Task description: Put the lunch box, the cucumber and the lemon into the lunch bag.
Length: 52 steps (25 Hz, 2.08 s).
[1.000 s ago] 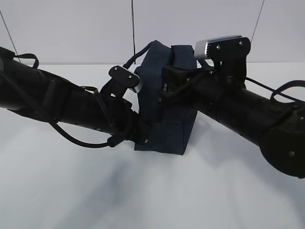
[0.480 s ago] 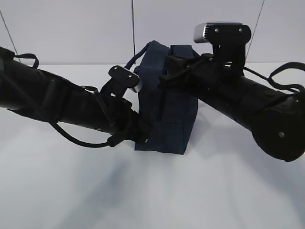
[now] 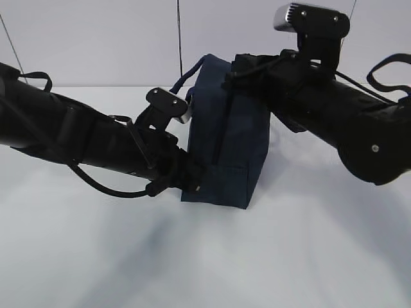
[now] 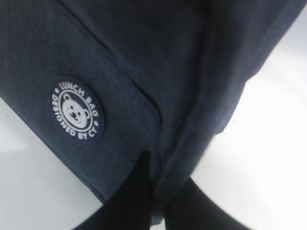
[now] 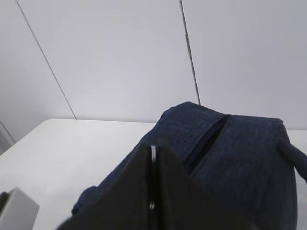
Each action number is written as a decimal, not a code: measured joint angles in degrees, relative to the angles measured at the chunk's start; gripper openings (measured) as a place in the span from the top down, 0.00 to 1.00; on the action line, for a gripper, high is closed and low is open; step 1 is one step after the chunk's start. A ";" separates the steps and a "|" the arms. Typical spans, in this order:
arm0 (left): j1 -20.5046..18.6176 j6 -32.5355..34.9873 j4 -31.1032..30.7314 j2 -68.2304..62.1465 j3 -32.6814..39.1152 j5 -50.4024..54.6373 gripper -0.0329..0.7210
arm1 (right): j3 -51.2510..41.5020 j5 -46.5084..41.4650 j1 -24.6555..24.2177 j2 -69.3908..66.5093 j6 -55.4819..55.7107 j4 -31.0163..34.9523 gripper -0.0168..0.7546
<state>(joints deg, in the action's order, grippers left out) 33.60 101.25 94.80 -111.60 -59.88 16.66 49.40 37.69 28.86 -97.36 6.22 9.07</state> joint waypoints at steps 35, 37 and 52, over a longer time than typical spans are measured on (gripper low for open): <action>0.00 0.00 0.11 -0.09 -0.04 0.44 0.94 | 26.54 -18.41 -5.78 -15.33 -2.73 1.45 0.97; 0.00 0.00 0.11 -0.09 -0.04 0.44 0.94 | 28.83 -20.62 -6.60 -16.15 -2.82 1.45 0.97; 0.00 -0.22 0.01 -0.09 -0.04 1.39 0.94 | 54.62 -48.81 -11.52 -27.08 -2.82 4.14 0.97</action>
<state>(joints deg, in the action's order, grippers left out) 33.60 101.03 94.81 -111.69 -59.92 18.05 104.01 -11.12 17.35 -124.44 3.39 13.21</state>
